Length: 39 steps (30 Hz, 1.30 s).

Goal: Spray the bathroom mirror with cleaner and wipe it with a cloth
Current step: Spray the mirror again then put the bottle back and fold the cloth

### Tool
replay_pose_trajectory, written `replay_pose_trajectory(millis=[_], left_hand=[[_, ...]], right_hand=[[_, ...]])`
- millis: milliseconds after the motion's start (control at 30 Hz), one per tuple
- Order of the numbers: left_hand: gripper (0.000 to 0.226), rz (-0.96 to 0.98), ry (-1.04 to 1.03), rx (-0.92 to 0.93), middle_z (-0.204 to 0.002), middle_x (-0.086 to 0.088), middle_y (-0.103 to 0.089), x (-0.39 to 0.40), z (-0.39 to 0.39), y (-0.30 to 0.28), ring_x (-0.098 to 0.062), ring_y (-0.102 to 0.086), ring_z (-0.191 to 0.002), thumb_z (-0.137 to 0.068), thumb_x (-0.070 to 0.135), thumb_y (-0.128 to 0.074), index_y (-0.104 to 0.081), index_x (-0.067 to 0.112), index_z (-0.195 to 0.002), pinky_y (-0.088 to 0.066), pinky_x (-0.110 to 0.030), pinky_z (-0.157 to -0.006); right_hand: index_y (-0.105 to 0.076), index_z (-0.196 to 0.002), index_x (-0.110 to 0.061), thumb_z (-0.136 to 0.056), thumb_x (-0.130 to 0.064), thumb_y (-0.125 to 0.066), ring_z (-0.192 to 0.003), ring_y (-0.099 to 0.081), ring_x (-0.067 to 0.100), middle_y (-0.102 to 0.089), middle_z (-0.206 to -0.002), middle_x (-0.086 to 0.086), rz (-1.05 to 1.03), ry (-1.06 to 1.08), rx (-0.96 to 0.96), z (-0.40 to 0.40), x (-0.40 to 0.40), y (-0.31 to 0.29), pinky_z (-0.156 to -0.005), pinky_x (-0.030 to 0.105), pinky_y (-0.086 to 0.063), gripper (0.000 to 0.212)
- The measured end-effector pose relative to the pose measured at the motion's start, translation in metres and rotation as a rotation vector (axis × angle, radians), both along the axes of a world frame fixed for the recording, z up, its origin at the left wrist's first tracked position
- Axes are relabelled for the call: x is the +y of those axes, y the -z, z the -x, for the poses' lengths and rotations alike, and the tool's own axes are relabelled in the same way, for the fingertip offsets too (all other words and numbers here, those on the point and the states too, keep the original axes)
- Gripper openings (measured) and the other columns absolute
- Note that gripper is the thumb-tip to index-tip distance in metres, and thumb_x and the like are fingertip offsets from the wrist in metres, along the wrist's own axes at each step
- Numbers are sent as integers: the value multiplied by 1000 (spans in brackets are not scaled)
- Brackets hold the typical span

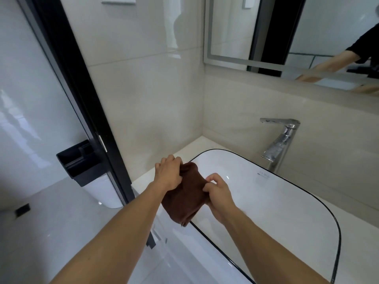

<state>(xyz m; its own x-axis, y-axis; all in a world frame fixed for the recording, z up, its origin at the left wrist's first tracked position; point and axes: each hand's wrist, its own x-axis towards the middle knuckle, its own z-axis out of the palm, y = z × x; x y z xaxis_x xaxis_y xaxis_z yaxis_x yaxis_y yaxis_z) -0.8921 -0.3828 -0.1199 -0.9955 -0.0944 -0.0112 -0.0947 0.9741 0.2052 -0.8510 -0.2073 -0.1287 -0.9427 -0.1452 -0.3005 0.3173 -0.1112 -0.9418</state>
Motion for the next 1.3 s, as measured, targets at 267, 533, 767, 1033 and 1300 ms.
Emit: replay_pose_trajectory(millis=[267, 533, 767, 1033, 1300], left_hand=[[40, 42, 395, 172, -152, 5, -44, -54, -18, -60, -19, -36, -143, -78, 3, -69, -70, 27, -110, -25, -38, -114], [13, -246, 129, 201, -81, 8, -67, -128, -109, -82, -13, -63, -81, -80, 27, -82, -72, 24, -89, -51, -34, -73], [30, -439, -29, 387, -106, 7, -73, -169, -207, -61, -9, -65, -100, -91, 5, -67, -72, 20, -116, -47, -21, -91], [27, -158, -124, 642, -92, 11, -56, -185, -289, 44, -17, -53, -79, -87, -2, -60, -51, 23, -90, -50, -37, -64], [25, -23, 30, 491, -107, -1, -71, -178, -293, 209, -25, -69, -88, -91, 2, -65, -81, 20, -94, -56, -37, -74]], right_hand=[[-51, -79, -16, -73, 11, -38, -70, -36, 27, -56, -80, 15, -59, -283, 209, 0, -20, -57, -56, 33, -24, 31], [-55, -70, -26, -77, 9, -45, -64, -49, 17, -60, -71, -3, -296, -260, 413, -21, -52, -93, -56, 28, -35, 37], [-51, -77, -33, -79, 7, -41, -68, -54, 16, -65, -81, 1, -392, -250, 529, -81, -118, -76, -54, 24, -39, 41], [-50, -72, -23, -73, 17, -32, -70, -48, 0, -54, -77, -10, -432, -254, 759, -156, -157, 32, -63, 11, -36, 44], [-72, -108, -12, -95, 2, -45, -99, -57, 18, -59, -113, 2, -650, -298, 777, -194, -140, 213, -91, 22, -48, 33]])
